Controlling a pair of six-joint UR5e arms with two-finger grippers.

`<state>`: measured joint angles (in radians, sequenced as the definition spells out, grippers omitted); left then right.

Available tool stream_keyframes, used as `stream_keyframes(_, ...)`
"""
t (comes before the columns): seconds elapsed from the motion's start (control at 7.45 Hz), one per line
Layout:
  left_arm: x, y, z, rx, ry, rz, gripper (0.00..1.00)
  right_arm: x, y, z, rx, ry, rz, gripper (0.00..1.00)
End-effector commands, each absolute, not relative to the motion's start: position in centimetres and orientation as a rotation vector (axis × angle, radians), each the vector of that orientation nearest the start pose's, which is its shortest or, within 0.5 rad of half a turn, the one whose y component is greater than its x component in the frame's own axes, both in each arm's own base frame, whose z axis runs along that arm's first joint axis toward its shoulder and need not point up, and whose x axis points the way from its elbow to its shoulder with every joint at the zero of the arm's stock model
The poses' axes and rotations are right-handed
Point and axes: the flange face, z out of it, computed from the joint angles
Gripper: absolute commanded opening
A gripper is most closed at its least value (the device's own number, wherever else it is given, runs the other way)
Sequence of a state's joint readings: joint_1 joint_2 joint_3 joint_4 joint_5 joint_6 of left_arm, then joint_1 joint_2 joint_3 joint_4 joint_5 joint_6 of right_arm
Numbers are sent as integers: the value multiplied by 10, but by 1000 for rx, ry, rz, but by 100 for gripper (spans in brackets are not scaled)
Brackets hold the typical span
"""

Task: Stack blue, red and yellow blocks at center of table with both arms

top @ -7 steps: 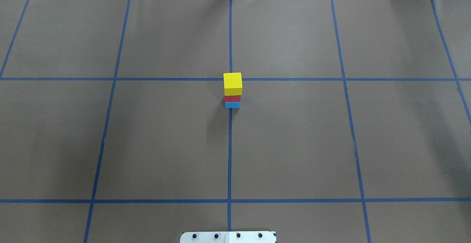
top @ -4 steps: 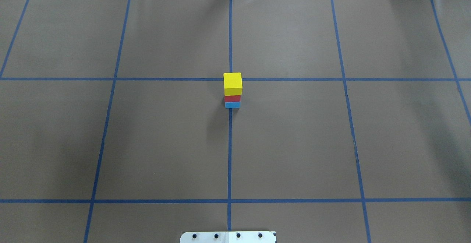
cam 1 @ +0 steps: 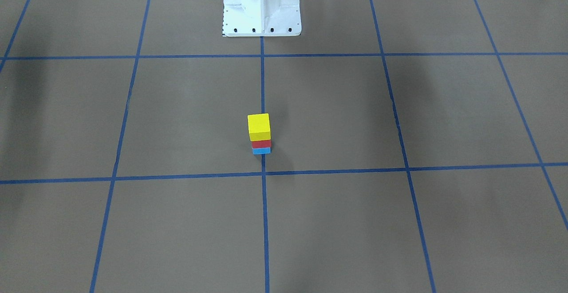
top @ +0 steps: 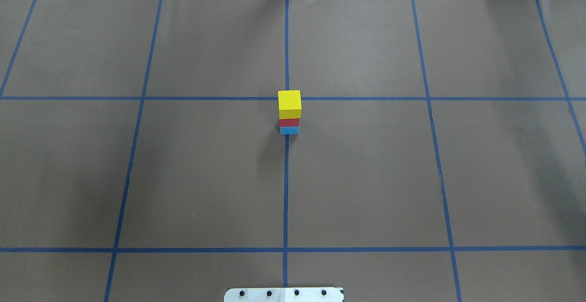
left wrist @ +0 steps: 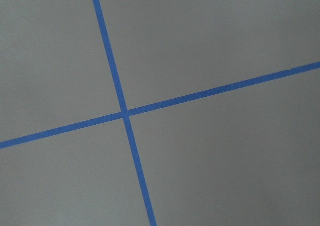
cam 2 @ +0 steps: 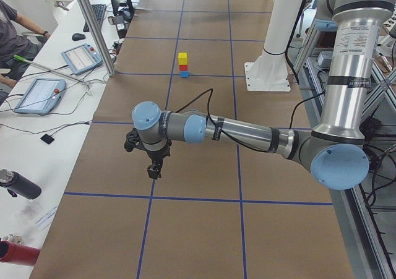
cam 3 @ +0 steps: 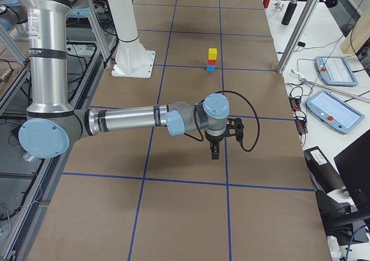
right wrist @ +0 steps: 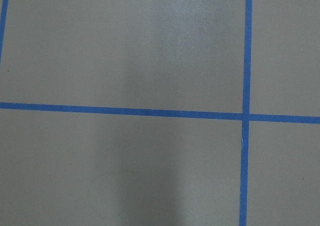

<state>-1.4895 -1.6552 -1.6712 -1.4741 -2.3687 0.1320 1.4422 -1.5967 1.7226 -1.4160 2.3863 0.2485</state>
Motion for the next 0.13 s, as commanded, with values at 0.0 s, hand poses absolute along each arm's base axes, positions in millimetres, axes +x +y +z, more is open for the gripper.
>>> stream_keyframes(0.0, -19, -530, 574, 105, 797, 237, 100, -8, -500, 577, 111, -815, -11, 99)
